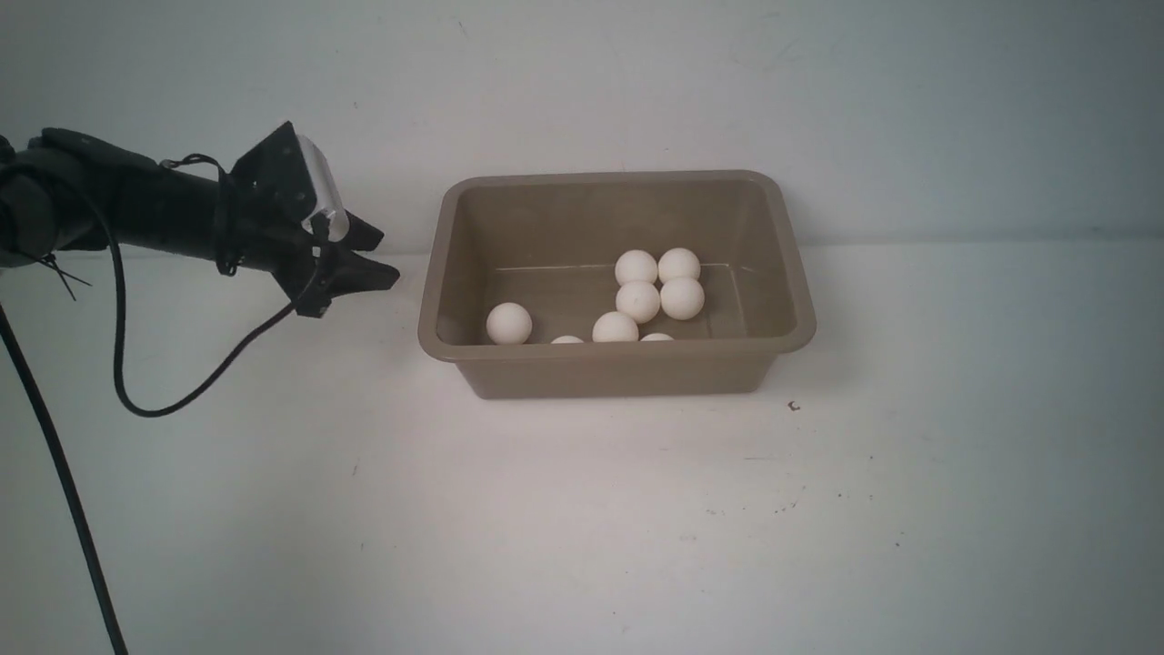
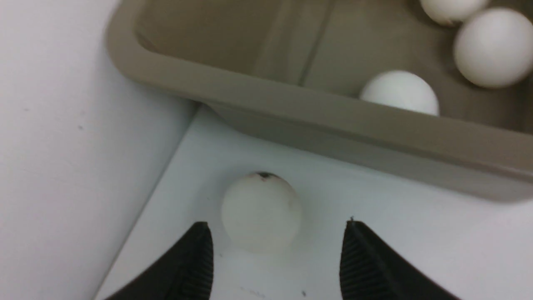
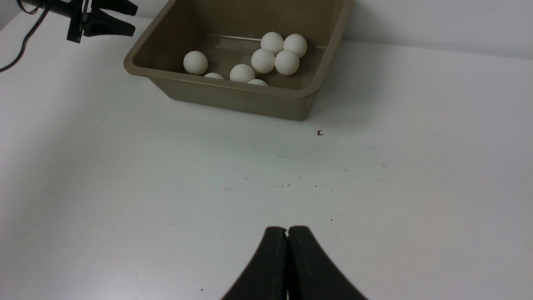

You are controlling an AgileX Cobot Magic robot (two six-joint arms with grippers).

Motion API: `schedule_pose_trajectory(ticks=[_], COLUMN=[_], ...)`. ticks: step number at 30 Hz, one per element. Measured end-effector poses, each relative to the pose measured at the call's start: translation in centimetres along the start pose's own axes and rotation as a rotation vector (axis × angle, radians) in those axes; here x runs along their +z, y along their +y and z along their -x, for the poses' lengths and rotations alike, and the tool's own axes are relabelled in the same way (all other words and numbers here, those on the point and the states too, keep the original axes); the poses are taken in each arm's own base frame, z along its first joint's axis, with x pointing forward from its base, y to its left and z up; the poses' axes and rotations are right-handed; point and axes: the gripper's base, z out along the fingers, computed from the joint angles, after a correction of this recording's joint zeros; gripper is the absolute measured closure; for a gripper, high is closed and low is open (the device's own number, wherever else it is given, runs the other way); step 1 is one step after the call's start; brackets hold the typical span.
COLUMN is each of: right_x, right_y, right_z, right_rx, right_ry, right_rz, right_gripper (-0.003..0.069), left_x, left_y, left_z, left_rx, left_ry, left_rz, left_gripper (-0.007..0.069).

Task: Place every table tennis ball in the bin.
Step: Use the left arm to clamp the table tennis ball closest to it

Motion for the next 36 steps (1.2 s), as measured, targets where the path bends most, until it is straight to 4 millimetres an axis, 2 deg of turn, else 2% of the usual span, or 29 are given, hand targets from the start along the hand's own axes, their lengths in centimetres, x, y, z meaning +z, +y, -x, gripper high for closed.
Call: schedule_pose_trajectory(ticks=[6,12,28,36], right_x=[0.0,0.0,0.0,0.0], right_y=[0.0,0.0,0.1,0.1], right_z=[0.0,0.0,0.0,0.0], right_rx=[0.025,0.03,0.038,0.039], right_ry=[0.0,0.0,0.004,0.004], right_rz=[-0.002,-0.002,0.013,0.014], right_gripper=[0.0676,0.0676,0.0676,0.0676], left_x=[1.8,2.8,3.2,4.4], left_y=[0.0,0.6,0.8,0.3], left_z=[-2.0,-2.9,-2.3,-1.8], left_rx=[-0.031,-0.039,-0.042,-0.044], left_ry=[-0.006,-0.016,-0.041,-0.047], left_rz=[-0.014,-0.007,0.002,-0.011], left_gripper=[0.0251,0.0251,0.0251,0.0251])
